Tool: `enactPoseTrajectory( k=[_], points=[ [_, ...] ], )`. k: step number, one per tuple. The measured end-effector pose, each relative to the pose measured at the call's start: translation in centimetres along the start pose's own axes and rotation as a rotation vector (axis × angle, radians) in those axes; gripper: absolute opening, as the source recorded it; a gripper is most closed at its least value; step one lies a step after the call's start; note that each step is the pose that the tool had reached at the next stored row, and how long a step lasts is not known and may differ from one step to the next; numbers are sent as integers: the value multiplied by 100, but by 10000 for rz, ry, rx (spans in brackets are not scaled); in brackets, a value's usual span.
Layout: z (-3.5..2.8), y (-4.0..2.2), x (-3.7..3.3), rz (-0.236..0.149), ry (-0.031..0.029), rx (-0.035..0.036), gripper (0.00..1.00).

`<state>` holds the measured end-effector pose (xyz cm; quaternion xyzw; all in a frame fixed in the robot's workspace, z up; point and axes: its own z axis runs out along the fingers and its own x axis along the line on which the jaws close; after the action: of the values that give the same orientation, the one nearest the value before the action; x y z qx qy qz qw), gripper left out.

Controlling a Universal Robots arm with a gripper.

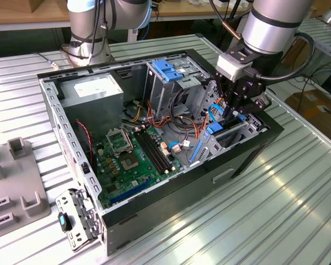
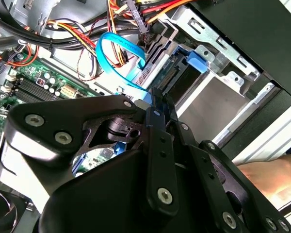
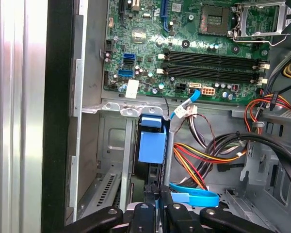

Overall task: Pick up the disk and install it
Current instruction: 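Insert the first disk wire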

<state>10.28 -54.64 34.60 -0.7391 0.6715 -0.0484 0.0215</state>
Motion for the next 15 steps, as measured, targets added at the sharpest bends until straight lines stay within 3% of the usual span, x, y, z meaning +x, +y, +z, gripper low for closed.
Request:
enactPoseTrajectory(
  k=[15],
  points=[
    [63, 7, -1, 0, 4, 0, 16]
  ],
)
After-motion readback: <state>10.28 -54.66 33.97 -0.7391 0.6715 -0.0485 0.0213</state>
